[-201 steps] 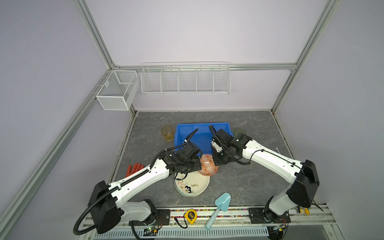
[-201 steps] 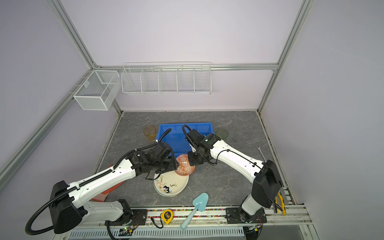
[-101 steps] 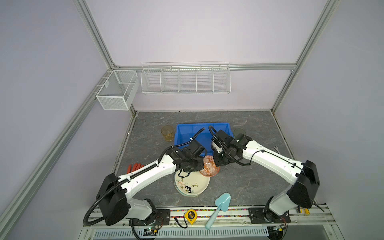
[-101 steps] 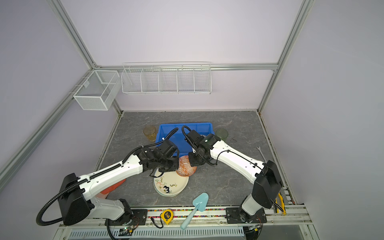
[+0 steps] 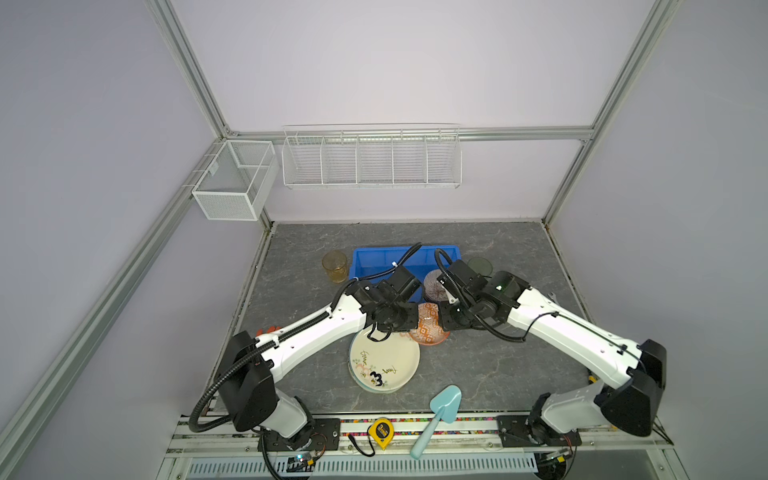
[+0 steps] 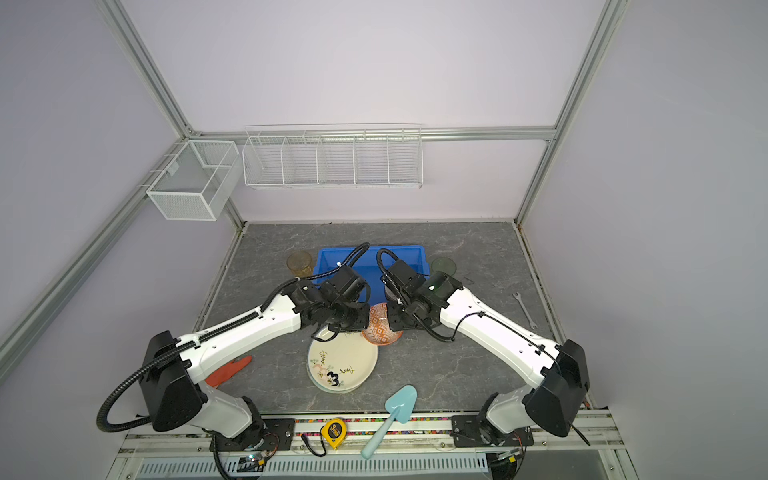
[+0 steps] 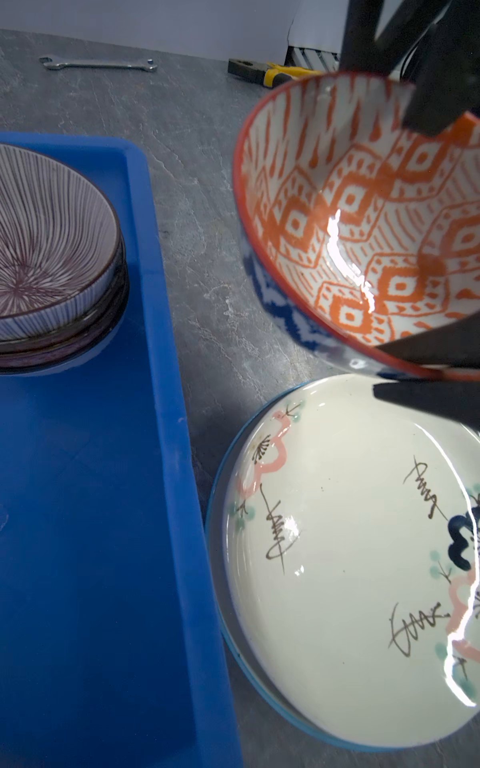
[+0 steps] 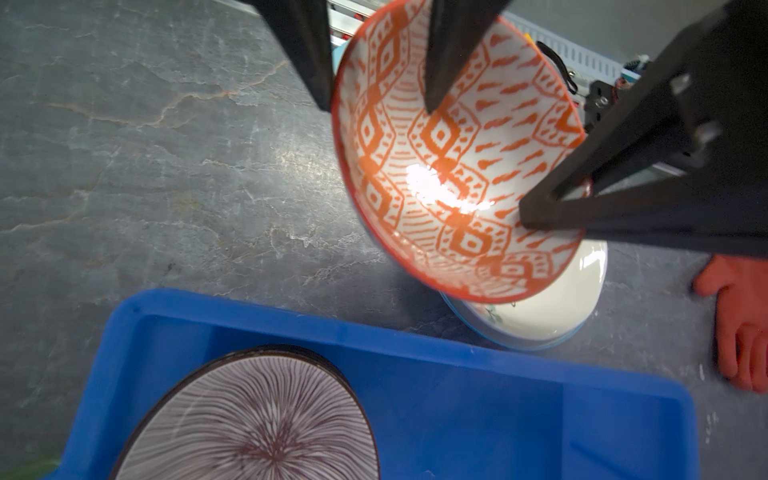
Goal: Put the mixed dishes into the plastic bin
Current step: 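Carry the orange patterned bowl into the bin with the left gripper while the right withdraws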
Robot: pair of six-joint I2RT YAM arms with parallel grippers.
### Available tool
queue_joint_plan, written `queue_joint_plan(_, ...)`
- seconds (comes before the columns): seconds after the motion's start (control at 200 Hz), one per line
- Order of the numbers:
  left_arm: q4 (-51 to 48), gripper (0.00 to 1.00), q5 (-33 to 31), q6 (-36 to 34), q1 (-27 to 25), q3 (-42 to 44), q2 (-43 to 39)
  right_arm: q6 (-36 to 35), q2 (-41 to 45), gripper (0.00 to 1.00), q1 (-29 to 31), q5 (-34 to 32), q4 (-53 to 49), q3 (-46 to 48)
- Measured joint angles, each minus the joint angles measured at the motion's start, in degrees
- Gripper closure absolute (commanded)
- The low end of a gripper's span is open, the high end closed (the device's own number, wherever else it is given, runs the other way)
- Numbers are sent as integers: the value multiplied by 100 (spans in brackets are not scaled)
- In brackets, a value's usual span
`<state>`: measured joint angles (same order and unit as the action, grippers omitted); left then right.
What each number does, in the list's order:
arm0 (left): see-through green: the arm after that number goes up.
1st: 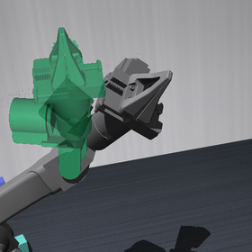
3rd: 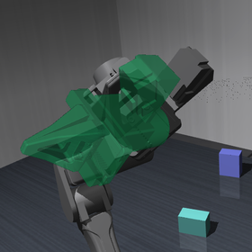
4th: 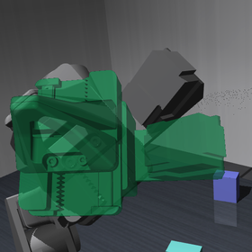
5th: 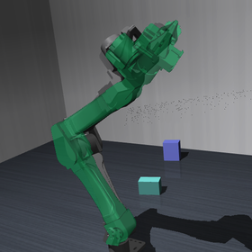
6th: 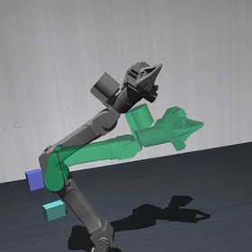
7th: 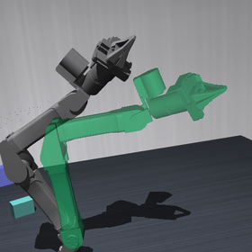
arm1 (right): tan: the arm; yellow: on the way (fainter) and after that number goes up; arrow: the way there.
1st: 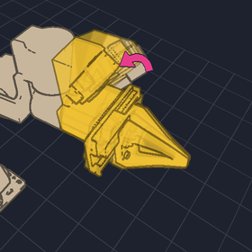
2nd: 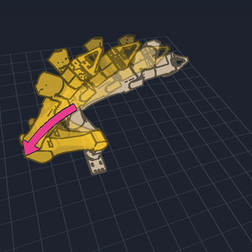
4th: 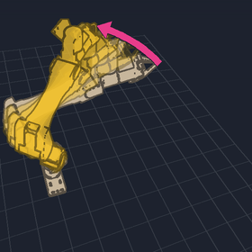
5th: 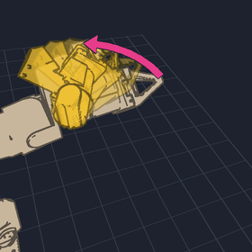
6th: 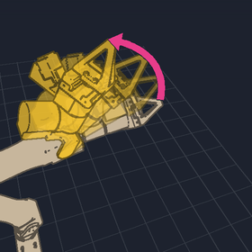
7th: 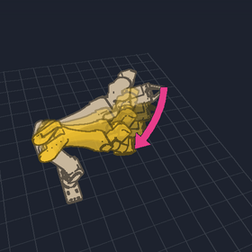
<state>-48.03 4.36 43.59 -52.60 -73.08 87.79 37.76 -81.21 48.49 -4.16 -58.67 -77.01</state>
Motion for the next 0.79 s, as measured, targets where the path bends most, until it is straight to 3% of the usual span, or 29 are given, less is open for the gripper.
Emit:
queue_joint_plan(0.2, -81, 100, -2, -144, 90, -168, 236, 122, 396, 28, 0, -83, -15, 168)
queue_joint_plan(0.215, -96, 100, -2, -157, 105, -201, 249, 133, 431, 22, -2, -98, -24, 188)
queue_joint_plan(0.245, -127, 100, -2, -195, 131, -264, 271, 144, 505, 1, -2, -120, -44, 225)
queue_joint_plan(0.265, -155, 100, -2, -219, 160, -326, 291, 186, 557, 10, -2, -138, -48, 251)
queue_joint_plan(0.29, -181, 100, -4, -243, 190, -404, 315, 175, 636, 12, -4, -181, -68, 286)
queue_joint_plan(0.58, -278, 100, 0, -647, 592, -1471, 909, 457, 1755, 12, -52, -549, -378, 793)
queue_joint_plan(0.795, -481, 100, -52, -979, 857, -2509, 1794, 804, 2557, 12, -61, -767, -717, 1176)
